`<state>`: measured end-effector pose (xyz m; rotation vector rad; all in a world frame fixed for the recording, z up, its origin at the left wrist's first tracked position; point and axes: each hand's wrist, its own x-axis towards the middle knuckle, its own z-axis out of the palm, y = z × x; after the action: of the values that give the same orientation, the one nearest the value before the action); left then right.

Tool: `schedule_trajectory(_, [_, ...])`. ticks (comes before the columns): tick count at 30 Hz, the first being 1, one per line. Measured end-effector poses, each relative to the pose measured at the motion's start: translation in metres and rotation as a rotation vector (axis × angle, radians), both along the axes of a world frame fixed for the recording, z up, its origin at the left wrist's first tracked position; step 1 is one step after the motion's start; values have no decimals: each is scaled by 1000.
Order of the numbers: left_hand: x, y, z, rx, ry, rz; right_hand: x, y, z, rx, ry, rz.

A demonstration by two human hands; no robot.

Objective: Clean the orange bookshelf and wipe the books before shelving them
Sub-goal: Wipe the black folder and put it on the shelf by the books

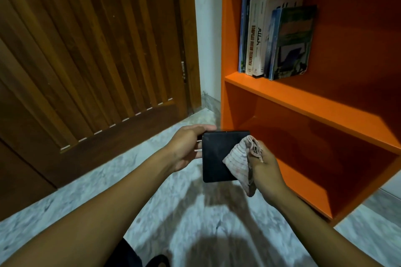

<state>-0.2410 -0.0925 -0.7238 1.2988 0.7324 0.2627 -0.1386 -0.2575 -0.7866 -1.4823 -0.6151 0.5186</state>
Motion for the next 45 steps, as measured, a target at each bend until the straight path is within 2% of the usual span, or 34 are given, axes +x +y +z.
schedule_trajectory(4, [3, -2, -4, -1, -54, -1, 7, -2, 3, -4, 5, -8])
schedule_trajectory(7, [4, -1, -6, -7, -63, 35, 20, -4, 6, -8, 79, -59])
schedule_trajectory(9, [4, 2, -9, -11, -70, 55, 32, -4, 7, 47, 168, -153])
schedule_trajectory(11, [3, 3, -11, -10, -65, 61, 42, -5, 10, 76, 144, -290])
schedule_trajectory(13, [4, 0, -13, -7, -58, 46, 46, -4, 13, 69, 22, -382])
schedule_trajectory(15, [6, -5, -14, -23, -67, 24, 43, 1, 11, 1, -144, -314])
schedule_trajectory(19, [14, -26, -16, -70, -125, 12, 22, 7, -6, -326, -698, -195])
schedule_trajectory(21, [17, -31, -19, -83, -146, 64, 12, 7, -8, -415, -900, -190])
schedule_trajectory(24, [19, -27, -21, -76, -146, 145, 5, 5, -17, -417, -1065, -97])
schedule_trajectory(27, [19, -16, -21, -69, -143, 217, -1, 1, -34, -357, -1097, 103])
schedule_trajectory(31, [16, 0, -17, -54, -150, 305, -11, -8, -48, -245, -1057, 324])
schedule_trajectory(33, [13, 11, -17, 24, -139, 308, -18, -10, -51, -230, -1004, 397])
schedule_trajectory(34, [11, 16, -17, 102, -118, 290, -22, -12, -53, -233, -931, 420])
schedule_trajectory(36, [6, 22, -17, 242, -72, 242, -28, -12, -54, -228, -631, 410])
schedule_trajectory(38, [2, 25, -17, 292, -39, 201, -27, -10, -52, -185, -320, 278])
schedule_trajectory(42, [-5, 23, -23, 372, 42, 58, -14, 0, -29, -20, 31, -63])
schedule_trajectory(44, [-7, 16, -27, 385, 96, -22, -7, 4, -9, 75, 63, -223])
schedule_trajectory(45, [-6, 10, -28, 363, 107, -54, -3, 6, -3, 91, 12, -285])
